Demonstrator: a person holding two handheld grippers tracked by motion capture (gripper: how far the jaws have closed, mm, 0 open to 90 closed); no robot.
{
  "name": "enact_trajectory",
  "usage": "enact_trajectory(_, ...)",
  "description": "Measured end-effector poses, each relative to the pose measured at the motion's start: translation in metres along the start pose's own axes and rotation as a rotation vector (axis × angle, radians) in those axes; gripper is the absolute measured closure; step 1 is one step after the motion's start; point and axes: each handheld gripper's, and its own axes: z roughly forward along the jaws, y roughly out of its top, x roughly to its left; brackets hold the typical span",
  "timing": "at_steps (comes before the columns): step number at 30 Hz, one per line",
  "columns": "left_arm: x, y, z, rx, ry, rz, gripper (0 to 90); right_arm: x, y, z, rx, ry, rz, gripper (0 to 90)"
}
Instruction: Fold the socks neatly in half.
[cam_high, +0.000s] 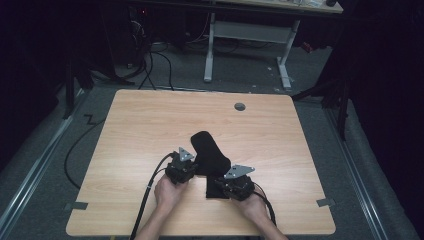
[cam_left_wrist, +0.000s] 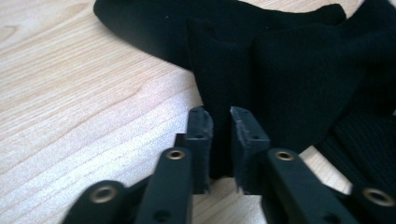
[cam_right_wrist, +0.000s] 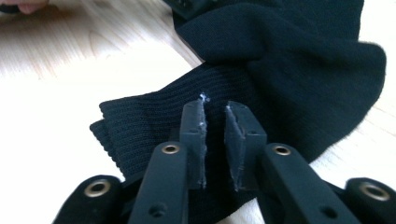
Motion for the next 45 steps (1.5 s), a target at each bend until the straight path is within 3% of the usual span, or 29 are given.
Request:
enact_trajectory(9,0.008,0.001,0.001,-0.007,-0.037,-0.041,85.7,0.002,0.001,-0.002,-0.003,-0.003,0.004,85.4)
enact_trajectory(15,0.013,0.004,-0.007,-0.068,-0.029,-0.070,85.8,0.002,-0.001,-0.006,-0.030,0.001,-0.002,89.8)
enact_trajectory(18,0.014,0.013,-0.007,-0.049,-0.015,-0.046,85.8,0.002,-0.001,-0.006,-0.042,0.001,-0.017,90.0)
enact_trajectory(21,0.011,0.026,-0.010,-0.059,-0.005,-0.016,85.8,0.001,-0.002,-0.011,-0.076,0.010,0.005,90.0)
enact_trajectory(32,0.013,0.070,-0.015,-0.074,0.037,0.023,85.7,-0.004,0.001,-0.031,-0.123,0.027,-0.019,90.0)
enact_trajectory(37,0.015,0.073,-0.013,-0.049,0.061,0.027,85.6,-0.001,0.005,-0.037,-0.148,0.048,-0.039,90.0)
enact_trajectory(40,0.015,0.072,-0.007,-0.025,0.073,0.039,85.3,0.003,0.005,-0.038,-0.138,0.033,-0.069,90.0)
enact_trajectory(45,0.011,0.065,0.008,-0.001,0.071,0.049,85.1,-0.003,-0.001,-0.030,-0.106,0.042,-0.041,89.9)
